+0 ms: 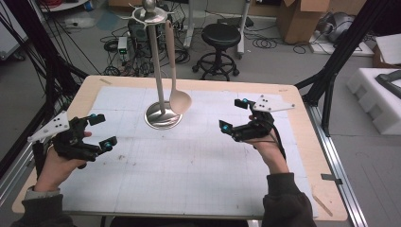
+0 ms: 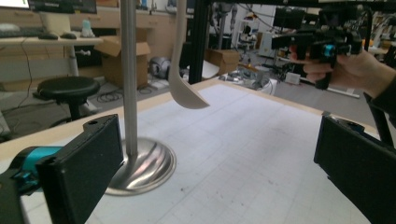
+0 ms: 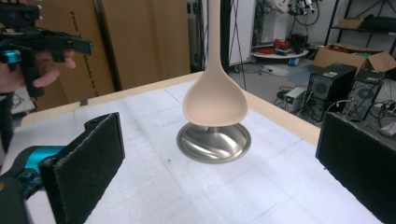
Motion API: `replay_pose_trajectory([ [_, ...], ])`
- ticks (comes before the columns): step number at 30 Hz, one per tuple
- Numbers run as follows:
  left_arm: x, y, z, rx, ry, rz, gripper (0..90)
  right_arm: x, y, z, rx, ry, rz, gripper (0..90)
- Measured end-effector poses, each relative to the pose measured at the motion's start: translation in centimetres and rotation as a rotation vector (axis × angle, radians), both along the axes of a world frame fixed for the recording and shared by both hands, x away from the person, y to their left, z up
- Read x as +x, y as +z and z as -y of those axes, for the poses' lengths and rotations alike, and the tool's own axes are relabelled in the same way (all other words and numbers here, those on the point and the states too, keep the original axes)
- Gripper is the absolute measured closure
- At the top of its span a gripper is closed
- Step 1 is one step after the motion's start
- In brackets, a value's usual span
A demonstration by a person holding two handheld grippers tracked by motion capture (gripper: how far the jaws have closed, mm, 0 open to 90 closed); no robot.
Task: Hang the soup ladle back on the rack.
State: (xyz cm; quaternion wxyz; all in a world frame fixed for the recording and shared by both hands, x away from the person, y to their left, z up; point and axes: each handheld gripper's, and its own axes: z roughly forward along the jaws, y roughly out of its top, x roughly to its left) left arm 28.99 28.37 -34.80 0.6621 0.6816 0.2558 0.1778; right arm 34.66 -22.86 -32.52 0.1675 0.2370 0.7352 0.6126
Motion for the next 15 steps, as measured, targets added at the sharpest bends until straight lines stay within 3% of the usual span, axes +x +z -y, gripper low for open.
replay_pose_trajectory([
  [5, 0.1, -0.2, 0.1, 0.01, -0.002, -0.011, 1.8, -1.6, -1.0, 2.2, 0.019, -0.038, 0.009, 0.1],
  [13, 0.4, -0.6, 0.4, 0.023, -0.001, -0.028, 1.8, -2.4, -2.8, 4.7, 0.013, -0.092, -0.021, 0.1],
  [15, 0.6, -0.8, 0.6, 0.027, 0.002, -0.038, 1.8, -2.9, -3.7, 5.9, 0.017, -0.142, -0.036, 0.1],
])
